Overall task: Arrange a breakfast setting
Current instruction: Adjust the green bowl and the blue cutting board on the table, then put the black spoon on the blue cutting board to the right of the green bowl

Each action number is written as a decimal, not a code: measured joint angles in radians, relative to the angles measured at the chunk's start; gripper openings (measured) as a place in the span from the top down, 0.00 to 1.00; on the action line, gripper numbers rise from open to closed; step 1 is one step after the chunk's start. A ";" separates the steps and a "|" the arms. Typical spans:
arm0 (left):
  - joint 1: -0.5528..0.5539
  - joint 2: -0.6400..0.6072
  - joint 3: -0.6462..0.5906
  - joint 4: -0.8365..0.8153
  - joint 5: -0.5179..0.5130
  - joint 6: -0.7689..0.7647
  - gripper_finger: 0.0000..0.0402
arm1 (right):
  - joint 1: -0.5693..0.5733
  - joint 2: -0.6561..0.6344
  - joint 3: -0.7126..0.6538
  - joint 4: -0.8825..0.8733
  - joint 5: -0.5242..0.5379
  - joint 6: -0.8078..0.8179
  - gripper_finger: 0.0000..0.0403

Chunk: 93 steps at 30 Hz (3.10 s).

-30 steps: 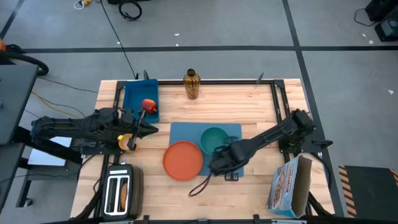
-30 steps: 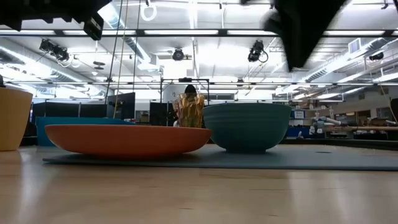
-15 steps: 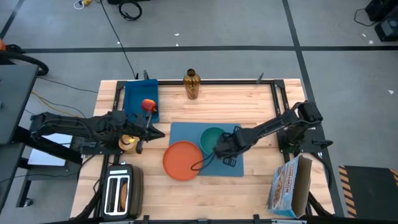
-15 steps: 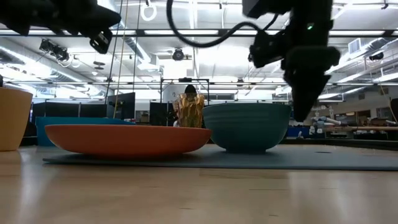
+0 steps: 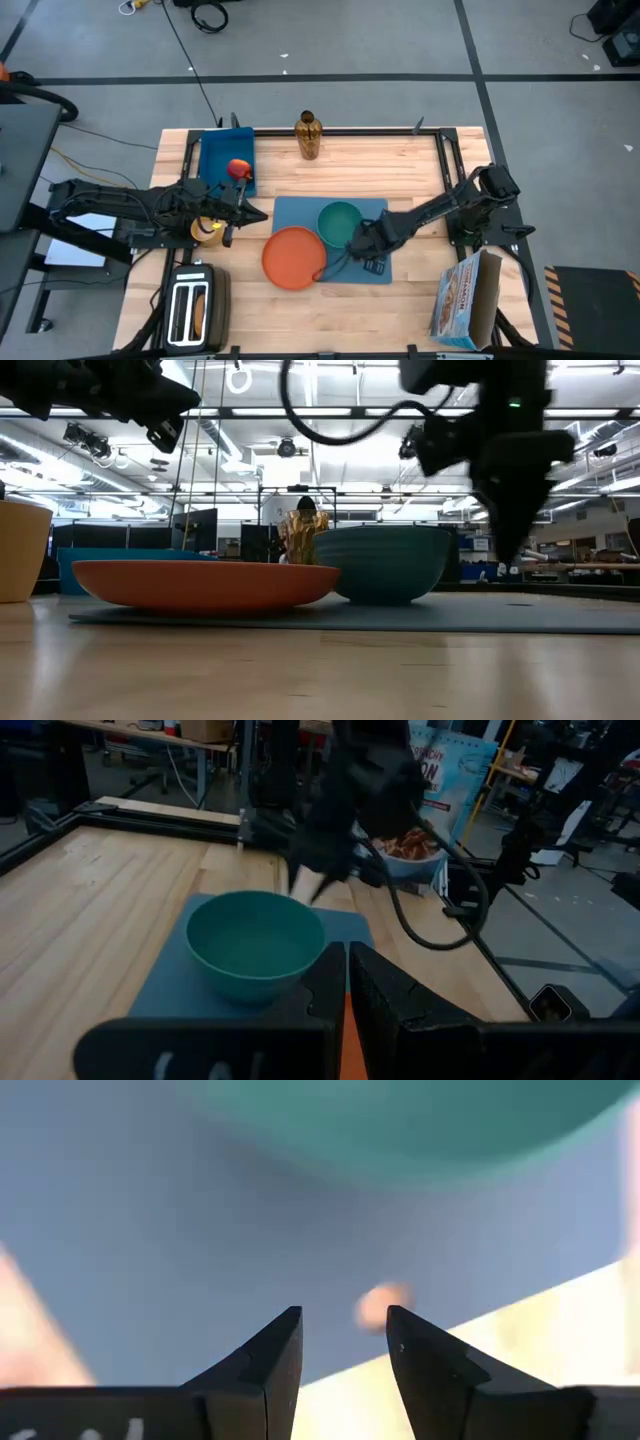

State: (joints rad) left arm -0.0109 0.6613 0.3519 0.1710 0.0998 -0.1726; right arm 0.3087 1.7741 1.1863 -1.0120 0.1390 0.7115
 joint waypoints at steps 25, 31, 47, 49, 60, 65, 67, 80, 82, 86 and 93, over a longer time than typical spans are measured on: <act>0.000 0.000 0.000 0.020 -0.002 0.001 0.94 | -0.017 -0.004 -0.215 0.125 0.182 -0.114 0.62; 0.000 0.000 0.000 0.020 -0.002 0.002 0.94 | -0.026 -0.003 -0.217 0.126 0.210 -0.116 0.62; 0.000 0.000 0.000 0.032 -0.001 0.001 0.94 | -0.009 -0.009 -0.108 0.022 0.158 -0.159 0.62; 0.000 0.000 0.000 0.046 -0.005 -0.006 0.94 | 0.011 -0.020 -0.092 -0.003 0.151 -0.162 0.62; 0.065 0.000 0.000 0.178 -0.191 -0.084 0.94 | 0.069 -0.362 -0.124 0.103 0.384 -0.250 0.62; 0.129 0.000 0.000 0.185 -0.195 -0.081 0.94 | -0.006 -0.529 -0.203 0.274 0.494 -0.332 0.62; 0.147 0.000 0.000 0.187 -0.196 -0.061 0.94 | -0.056 -0.576 -0.228 0.365 0.489 -0.384 0.60; 0.164 0.000 0.000 0.171 -0.195 0.037 0.94 | -0.374 -0.371 -0.156 1.011 0.237 -0.794 0.32; 0.164 0.000 0.000 0.162 -0.194 0.038 0.94 | -0.413 -0.301 -0.093 1.013 0.233 -0.832 0.28; 0.164 0.000 0.000 0.133 -0.188 0.031 0.94 | -0.486 -0.159 0.055 0.972 0.225 -0.881 0.28; 0.130 0.000 0.000 0.108 -0.159 0.001 0.94 | -0.652 -0.041 0.243 0.953 0.093 -0.999 0.31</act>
State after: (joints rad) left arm 0.1194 0.6609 0.3519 0.2790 -0.0589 -0.1716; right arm -0.3430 1.7333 1.4293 -0.0590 0.2324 -0.2872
